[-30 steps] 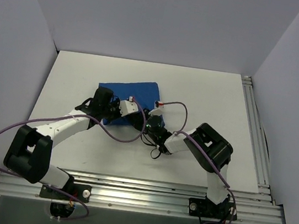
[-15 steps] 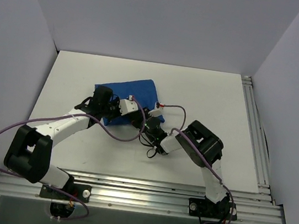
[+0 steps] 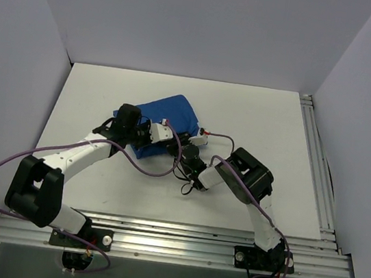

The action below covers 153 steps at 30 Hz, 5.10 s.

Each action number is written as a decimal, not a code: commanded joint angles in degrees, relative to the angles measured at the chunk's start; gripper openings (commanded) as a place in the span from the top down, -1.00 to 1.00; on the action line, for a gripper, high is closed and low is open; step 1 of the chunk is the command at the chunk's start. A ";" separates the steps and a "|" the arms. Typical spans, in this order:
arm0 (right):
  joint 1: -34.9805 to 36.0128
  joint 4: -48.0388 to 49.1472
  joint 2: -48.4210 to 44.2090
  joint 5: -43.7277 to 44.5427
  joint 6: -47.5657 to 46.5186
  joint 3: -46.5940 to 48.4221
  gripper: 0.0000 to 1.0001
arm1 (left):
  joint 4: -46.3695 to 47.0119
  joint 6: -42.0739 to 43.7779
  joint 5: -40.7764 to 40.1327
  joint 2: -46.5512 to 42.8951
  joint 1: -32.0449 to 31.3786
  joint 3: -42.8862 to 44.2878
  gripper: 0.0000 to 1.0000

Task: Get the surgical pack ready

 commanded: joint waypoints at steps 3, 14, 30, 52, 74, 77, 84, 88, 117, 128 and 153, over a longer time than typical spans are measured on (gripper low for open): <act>-3.94 -2.04 1.34 7.08 1.93 0.60 0.68 | -2.67 3.13 5.96 -1.55 -1.32 1.55 0.91; -3.59 -17.78 -9.82 -2.23 -1.75 -6.85 0.49 | -7.41 6.39 5.07 0.99 -1.50 1.90 0.42; -7.98 -40.61 -32.56 -18.43 -17.98 -14.35 0.23 | -29.98 7.09 15.25 -1.20 -1.41 13.13 -0.17; -12.29 -41.95 -16.95 -25.36 -39.81 5.90 0.99 | -5.04 -14.10 3.23 10.58 -3.08 11.05 0.35; -15.36 -59.35 -34.43 -19.46 -42.81 1.21 0.45 | -10.40 -8.56 -1.78 2.31 -6.86 10.51 -0.54; -15.45 -60.05 -33.83 -20.61 -40.96 0.60 0.32 | -9.27 -6.80 -7.48 4.51 -9.75 10.69 -0.61; -15.45 -53.31 -29.61 -24.47 -37.88 -1.34 0.17 | -4.17 -3.99 -16.37 9.34 -11.17 7.79 -0.54; -15.28 -49.78 -27.24 -25.53 -37.44 -0.72 0.18 | -0.92 -3.54 -17.34 9.70 -11.17 6.03 -0.27; -20.90 -43.18 -28.11 -26.94 -36.03 -9.16 1.00 | -4.60 3.74 -16.56 7.50 -5.81 -0.12 0.95; -19.06 -59.41 -38.37 -27.56 -42.53 -3.72 0.29 | -11.19 0.50 -3.64 4.25 -5.81 4.79 0.14; -15.80 -65.77 -15.81 -29.66 -50.28 17.74 0.42 | -9.01 -15.33 -5.55 13.73 6.14 11.57 0.54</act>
